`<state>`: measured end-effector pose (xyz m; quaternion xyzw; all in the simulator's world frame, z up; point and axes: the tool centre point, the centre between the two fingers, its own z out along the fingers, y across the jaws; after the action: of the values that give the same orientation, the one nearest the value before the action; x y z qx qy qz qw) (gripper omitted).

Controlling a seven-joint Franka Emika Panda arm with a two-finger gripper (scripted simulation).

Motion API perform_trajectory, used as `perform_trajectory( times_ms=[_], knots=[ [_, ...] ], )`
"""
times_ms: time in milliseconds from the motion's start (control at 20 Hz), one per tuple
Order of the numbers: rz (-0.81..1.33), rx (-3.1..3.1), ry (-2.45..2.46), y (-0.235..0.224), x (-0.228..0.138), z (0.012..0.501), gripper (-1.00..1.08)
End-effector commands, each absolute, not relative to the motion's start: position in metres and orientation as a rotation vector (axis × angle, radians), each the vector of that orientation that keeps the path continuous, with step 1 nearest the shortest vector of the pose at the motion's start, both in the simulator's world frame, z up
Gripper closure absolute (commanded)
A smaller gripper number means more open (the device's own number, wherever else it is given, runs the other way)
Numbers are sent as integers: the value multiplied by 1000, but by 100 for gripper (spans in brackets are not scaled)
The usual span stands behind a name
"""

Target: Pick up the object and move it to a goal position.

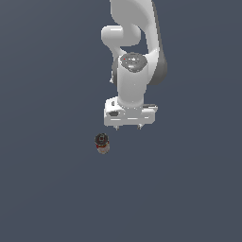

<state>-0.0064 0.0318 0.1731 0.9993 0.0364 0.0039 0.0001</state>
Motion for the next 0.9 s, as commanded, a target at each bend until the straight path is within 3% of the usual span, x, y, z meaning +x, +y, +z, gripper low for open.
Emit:
perform_trajectory(
  times_ms=[0,850],
  knots=[
    [12,3139,114,32,-6,173,-92],
    [38,3152,68,21,-3,189,-92]
  ],
)
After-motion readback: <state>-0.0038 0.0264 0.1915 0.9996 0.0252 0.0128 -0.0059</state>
